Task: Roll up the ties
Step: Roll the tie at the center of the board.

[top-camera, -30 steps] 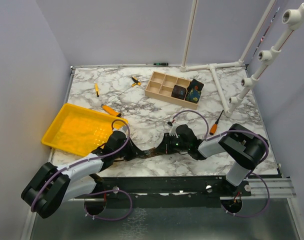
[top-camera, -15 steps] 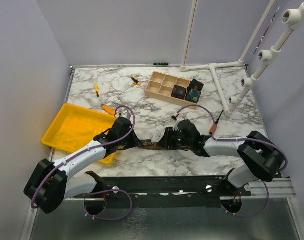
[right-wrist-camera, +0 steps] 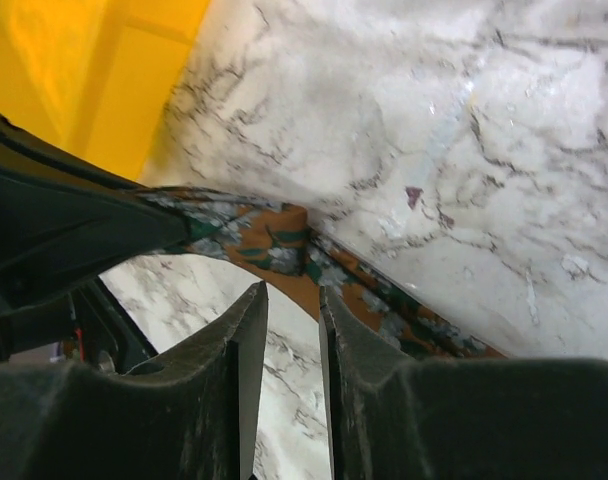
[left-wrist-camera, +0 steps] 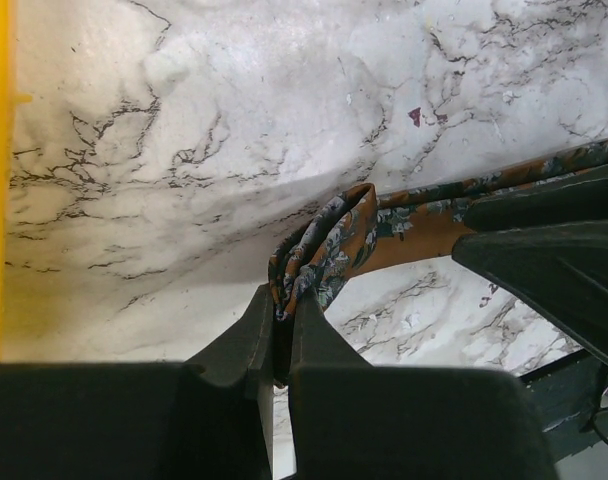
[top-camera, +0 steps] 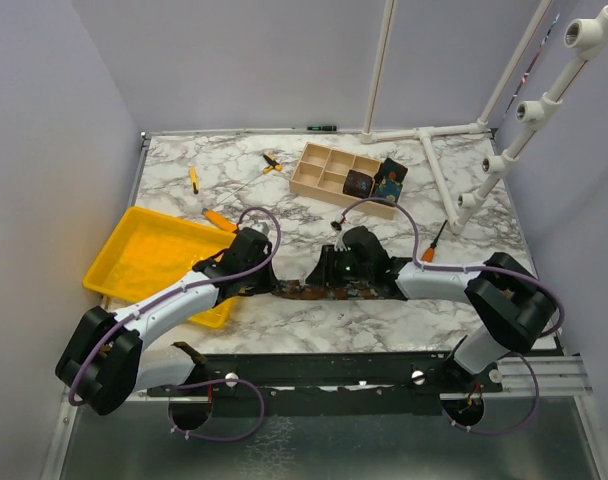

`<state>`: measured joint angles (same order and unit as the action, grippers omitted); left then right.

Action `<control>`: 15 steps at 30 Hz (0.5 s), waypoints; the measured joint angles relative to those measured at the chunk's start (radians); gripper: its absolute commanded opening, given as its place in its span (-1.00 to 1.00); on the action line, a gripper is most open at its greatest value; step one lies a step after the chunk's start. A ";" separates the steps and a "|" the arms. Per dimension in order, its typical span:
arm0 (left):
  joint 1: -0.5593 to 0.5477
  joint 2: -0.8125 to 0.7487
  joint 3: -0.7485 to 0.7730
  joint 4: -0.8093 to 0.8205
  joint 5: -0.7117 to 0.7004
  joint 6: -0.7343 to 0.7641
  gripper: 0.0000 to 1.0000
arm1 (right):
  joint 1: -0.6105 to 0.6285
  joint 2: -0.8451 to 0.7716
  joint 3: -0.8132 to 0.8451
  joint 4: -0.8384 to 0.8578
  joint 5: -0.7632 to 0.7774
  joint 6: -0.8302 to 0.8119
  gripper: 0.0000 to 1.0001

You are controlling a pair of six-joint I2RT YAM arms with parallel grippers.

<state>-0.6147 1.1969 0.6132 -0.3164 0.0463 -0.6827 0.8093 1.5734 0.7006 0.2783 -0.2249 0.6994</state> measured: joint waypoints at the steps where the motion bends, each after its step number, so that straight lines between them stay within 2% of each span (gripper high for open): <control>1: 0.000 0.002 0.000 0.000 0.008 0.010 -1.00 | 0.000 0.007 -0.004 -0.002 -0.002 0.000 -0.37; 8: 0.000 0.008 -0.004 0.008 0.078 0.046 -1.00 | -0.002 0.021 -0.097 -0.003 -0.004 0.002 -0.42; 15: 0.000 0.008 -0.010 0.024 0.113 0.058 -1.00 | -0.003 0.021 -0.064 -0.040 0.010 -0.009 -0.31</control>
<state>-0.6147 1.2049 0.6037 -0.2924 0.1589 -0.6250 0.8059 1.5948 0.6369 0.2382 -0.2153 0.6903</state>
